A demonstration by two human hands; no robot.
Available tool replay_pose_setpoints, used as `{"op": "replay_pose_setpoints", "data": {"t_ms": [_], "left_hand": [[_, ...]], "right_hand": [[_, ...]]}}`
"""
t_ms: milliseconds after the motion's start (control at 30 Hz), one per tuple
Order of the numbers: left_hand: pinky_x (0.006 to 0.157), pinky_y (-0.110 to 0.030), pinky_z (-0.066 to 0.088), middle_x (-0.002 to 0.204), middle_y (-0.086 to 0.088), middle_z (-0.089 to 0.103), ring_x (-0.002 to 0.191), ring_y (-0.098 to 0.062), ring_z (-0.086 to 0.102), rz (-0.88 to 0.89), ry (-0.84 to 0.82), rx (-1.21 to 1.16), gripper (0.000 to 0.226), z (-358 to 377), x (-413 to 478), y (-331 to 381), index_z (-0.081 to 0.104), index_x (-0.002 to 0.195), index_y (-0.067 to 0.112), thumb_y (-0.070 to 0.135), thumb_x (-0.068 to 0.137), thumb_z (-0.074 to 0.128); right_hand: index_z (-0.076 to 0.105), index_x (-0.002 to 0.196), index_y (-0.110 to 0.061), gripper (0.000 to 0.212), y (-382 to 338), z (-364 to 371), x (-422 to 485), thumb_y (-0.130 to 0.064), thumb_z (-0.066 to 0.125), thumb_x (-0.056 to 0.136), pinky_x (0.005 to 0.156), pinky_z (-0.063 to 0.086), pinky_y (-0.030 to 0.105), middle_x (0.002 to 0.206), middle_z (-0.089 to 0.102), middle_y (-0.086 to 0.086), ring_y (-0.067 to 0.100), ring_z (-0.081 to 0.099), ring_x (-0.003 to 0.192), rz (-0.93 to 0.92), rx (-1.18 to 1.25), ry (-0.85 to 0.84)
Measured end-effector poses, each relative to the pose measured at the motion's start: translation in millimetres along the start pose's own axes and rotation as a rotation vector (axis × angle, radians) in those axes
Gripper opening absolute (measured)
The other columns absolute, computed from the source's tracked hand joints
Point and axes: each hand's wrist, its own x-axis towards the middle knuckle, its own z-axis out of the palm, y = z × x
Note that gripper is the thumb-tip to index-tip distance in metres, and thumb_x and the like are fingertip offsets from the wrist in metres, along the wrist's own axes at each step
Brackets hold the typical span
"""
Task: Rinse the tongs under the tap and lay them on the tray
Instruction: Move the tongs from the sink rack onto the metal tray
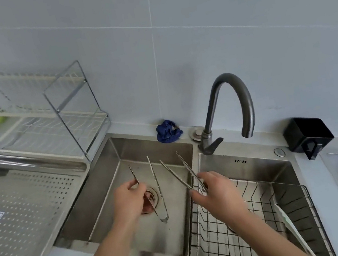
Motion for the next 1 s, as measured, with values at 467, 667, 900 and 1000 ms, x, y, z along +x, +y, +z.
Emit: {"op": "replay_pose_setpoints", "data": {"t_ms": [467, 667, 900, 1000], "left_hand": [[0.042, -0.032, 0.053, 0.065, -0.013, 0.073, 0.051, -0.030, 0.069, 0.027, 0.165, -0.024, 0.022, -233, 84, 22, 0.066, 0.111, 0.015, 0.006, 0.091, 0.063], [0.041, -0.032, 0.053, 0.061, -0.011, 0.072, 0.049, -0.027, 0.068, 0.010, 0.183, 0.019, 0.022, -306, 109, 12, 0.066, 0.112, 0.013, 0.006, 0.092, 0.062], [0.075, -0.056, 0.061, 0.077, -0.015, 0.074, 0.073, -0.037, 0.072, -0.057, 0.277, 0.261, 0.025, -374, 137, -22, 0.070, 0.114, 0.010, 0.016, 0.090, 0.066], [0.078, -0.053, 0.060, 0.089, -0.017, 0.075, 0.080, -0.037, 0.072, -0.083, 0.272, 0.322, 0.026, -391, 150, -35, 0.071, 0.115, 0.009, 0.017, 0.091, 0.065]], "right_hand": [[0.067, 0.115, -0.014, 0.040, -211, 115, 64, -0.044, 0.067, 0.088, 0.073, 0.048, 0.034, 0.094, 0.066, 0.001, 0.024, 0.062, 0.087, -0.155, 0.029, -0.049], [0.066, 0.122, -0.018, 0.044, -283, 164, 79, -0.046, 0.066, 0.088, 0.068, 0.044, 0.029, 0.097, 0.066, -0.002, 0.018, 0.060, 0.082, -0.214, 0.041, -0.107], [0.064, 0.104, -0.016, 0.034, -341, 233, 95, -0.048, 0.063, 0.090, 0.064, 0.052, 0.034, 0.093, 0.064, 0.002, 0.021, 0.062, 0.078, -0.209, -0.067, -0.346], [0.060, 0.100, -0.014, 0.032, -350, 257, 101, -0.044, 0.062, 0.091, 0.061, 0.044, 0.031, 0.092, 0.060, 0.002, 0.022, 0.059, 0.078, -0.177, -0.101, -0.418]]}}
